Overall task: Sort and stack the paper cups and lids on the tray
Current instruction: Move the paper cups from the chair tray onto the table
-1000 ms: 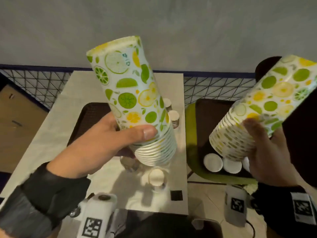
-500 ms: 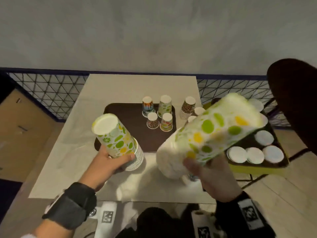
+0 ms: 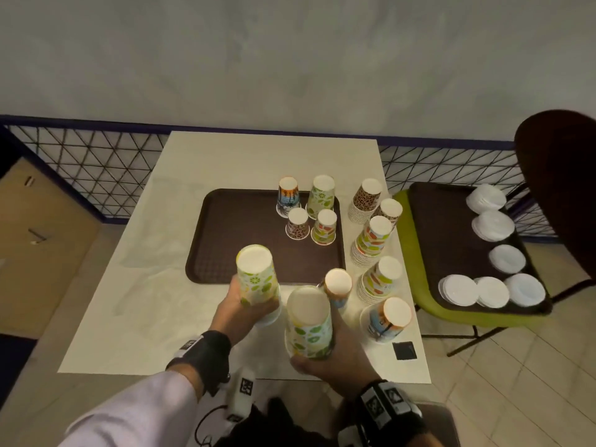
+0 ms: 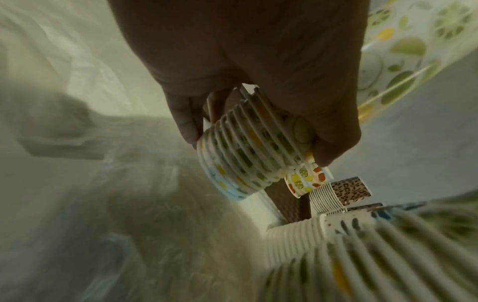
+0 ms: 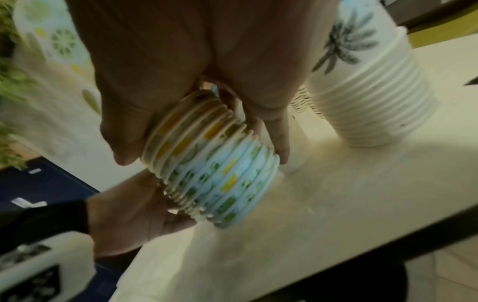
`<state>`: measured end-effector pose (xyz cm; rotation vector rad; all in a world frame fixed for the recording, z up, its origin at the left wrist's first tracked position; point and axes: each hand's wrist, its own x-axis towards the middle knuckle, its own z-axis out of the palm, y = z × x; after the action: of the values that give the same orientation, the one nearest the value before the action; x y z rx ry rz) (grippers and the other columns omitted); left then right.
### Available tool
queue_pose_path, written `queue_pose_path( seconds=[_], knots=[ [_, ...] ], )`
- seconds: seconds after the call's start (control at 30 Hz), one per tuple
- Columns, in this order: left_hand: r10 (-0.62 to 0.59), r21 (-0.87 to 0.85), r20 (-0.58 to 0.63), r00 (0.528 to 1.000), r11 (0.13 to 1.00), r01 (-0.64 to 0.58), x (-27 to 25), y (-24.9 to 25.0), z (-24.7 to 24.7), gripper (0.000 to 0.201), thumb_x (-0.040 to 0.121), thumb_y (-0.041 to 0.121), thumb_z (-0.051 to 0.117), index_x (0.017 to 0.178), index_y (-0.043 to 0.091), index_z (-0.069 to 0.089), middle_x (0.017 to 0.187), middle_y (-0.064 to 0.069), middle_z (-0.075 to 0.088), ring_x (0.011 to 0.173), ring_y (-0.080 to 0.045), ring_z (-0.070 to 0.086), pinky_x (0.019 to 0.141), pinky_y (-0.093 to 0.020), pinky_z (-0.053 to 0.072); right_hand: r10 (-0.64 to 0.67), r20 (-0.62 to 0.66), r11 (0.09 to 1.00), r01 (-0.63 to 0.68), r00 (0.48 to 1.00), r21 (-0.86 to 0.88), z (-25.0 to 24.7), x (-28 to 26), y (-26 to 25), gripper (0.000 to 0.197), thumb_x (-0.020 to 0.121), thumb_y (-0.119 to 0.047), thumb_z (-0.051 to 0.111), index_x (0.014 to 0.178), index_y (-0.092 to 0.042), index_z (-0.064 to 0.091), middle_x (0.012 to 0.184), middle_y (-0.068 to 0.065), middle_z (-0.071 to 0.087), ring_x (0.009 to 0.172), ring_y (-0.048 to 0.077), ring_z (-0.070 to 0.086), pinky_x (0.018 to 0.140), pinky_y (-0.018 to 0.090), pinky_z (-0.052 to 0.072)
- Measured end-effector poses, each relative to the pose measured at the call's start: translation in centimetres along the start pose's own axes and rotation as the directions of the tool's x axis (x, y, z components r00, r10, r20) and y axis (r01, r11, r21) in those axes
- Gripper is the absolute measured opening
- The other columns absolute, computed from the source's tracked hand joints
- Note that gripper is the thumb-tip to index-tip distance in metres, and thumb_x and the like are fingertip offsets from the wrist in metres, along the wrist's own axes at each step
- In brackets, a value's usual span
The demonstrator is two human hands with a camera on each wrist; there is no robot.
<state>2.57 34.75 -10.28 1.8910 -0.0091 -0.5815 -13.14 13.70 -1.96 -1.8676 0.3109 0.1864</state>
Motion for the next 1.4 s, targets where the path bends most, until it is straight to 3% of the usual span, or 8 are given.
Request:
queue_pose_path(
  seconds=[0.2, 0.4, 0.6, 0.87, 0.93, 1.07, 1.3, 1.4],
  knots=[
    [0.044, 0.097, -0.082, 0.996, 0.995, -0.036, -2.2, 2.0, 1.8, 0.079, 0.069, 0.030, 0.096, 0.134, 0.030, 0.051, 0.118, 0.011, 0.069, 0.107, -0.012, 0.067, 0.085, -0.031, 0.053, -0.008, -0.084, 0.995, -0.001, 0.996, -0.101, 1.9, 1.8, 3.4, 0.095, 0.054, -0.051, 0.093, 0.132, -0.051, 0.039, 0.126, -0.022, 0.058, 0.116, -0.002, 0.058, 0.097, 0.033, 0.053],
    [0.006, 0.092, -0.106, 0.994, 0.996, 0.003, -1.6, 1.1, 2.0, 0.078, 0.057, 0.055, 0.092, 0.124, 0.037, 0.057, 0.113, 0.010, 0.073, 0.105, -0.018, 0.072, 0.087, -0.045, 0.062, -0.114, -0.130, 0.984, 0.094, 0.985, -0.149, 2.3, 2.1, 4.1, 0.098, 0.058, -0.041, 0.094, 0.127, -0.068, 0.030, 0.126, -0.032, 0.049, 0.115, -0.020, 0.047, 0.091, -0.001, 0.035],
    [0.014, 0.142, -0.031, 0.999, 0.990, -0.009, -0.6, -0.6, 1.4, 0.080, 0.065, 0.059, 0.094, 0.128, 0.023, 0.060, 0.113, 0.003, 0.075, 0.104, -0.021, 0.074, 0.085, -0.047, 0.063, -0.099, -0.131, 0.991, 0.085, 0.987, -0.105, 3.2, 2.5, 4.8, 0.090, 0.059, -0.035, 0.096, 0.127, -0.046, 0.038, 0.127, -0.031, 0.049, 0.115, -0.024, 0.044, 0.091, -0.004, 0.033],
    [0.001, 0.142, -0.028, 1.000, 0.990, 0.003, -1.2, 0.4, 0.3, 0.085, 0.053, 0.063, 0.096, 0.123, 0.030, 0.062, 0.114, 0.003, 0.074, 0.105, -0.021, 0.073, 0.088, -0.048, 0.062, -0.047, -0.037, 0.989, 0.041, 0.998, -0.142, 3.8, 3.1, 4.7, 0.092, 0.063, -0.045, 0.092, 0.129, -0.060, 0.030, 0.131, -0.029, 0.047, 0.115, -0.013, 0.046, 0.091, -0.006, 0.030],
    [-0.024, 0.124, -0.041, 0.999, 0.992, 0.029, -2.1, 1.8, 0.1, 0.087, 0.053, 0.053, 0.100, 0.126, 0.035, 0.056, 0.118, 0.006, 0.071, 0.108, -0.019, 0.070, 0.092, -0.046, 0.060, -0.028, -0.036, 0.985, 0.021, 0.999, -0.172, 3.7, 3.1, 4.5, 0.093, 0.062, -0.049, 0.091, 0.134, -0.053, 0.033, 0.134, -0.023, 0.049, 0.118, -0.005, 0.048, 0.092, -0.004, 0.030],
    [-0.056, 0.186, -0.029, 0.998, 0.981, 0.061, -4.1, 2.6, -0.5, 0.081, 0.073, 0.009, 0.093, 0.134, 0.027, 0.043, 0.113, 0.020, 0.055, 0.100, 0.003, 0.055, 0.093, -0.032, 0.051, 0.016, -0.020, 0.973, -0.020, 1.000, -0.228, 3.1, 2.4, 4.3, 0.102, 0.061, -0.052, 0.089, 0.145, -0.032, 0.037, 0.142, -0.010, 0.051, 0.127, 0.010, 0.051, 0.104, 0.023, 0.042],
    [-0.274, 0.527, 0.077, 0.959, 0.827, 0.194, -7.3, 0.9, -3.5, 0.039, 0.089, 0.041, 0.078, 0.115, 0.021, 0.059, 0.102, 0.001, 0.065, 0.089, -0.017, 0.063, 0.071, -0.029, 0.045, 0.090, 0.016, 0.927, -0.078, 0.996, -0.368, 0.1, -1.0, 3.7, 0.071, 0.082, -0.038, 0.080, 0.143, -0.015, 0.049, 0.131, -0.001, 0.060, 0.109, 0.013, 0.061, 0.095, 0.024, 0.048],
    [-0.355, 0.674, 0.253, 0.900, 0.732, 0.100, -8.7, 0.0, -4.0, 0.036, 0.089, 0.054, 0.073, 0.114, 0.030, 0.062, 0.107, 0.005, 0.067, 0.095, -0.014, 0.064, 0.077, -0.029, 0.048, 0.168, 0.044, 0.906, -0.136, 0.985, -0.401, -2.5, -3.0, 4.1, 0.046, 0.087, -0.037, 0.075, 0.129, -0.024, 0.061, 0.105, -0.009, 0.071, 0.081, 0.001, 0.064, 0.072, 0.005, 0.045]
  ],
)
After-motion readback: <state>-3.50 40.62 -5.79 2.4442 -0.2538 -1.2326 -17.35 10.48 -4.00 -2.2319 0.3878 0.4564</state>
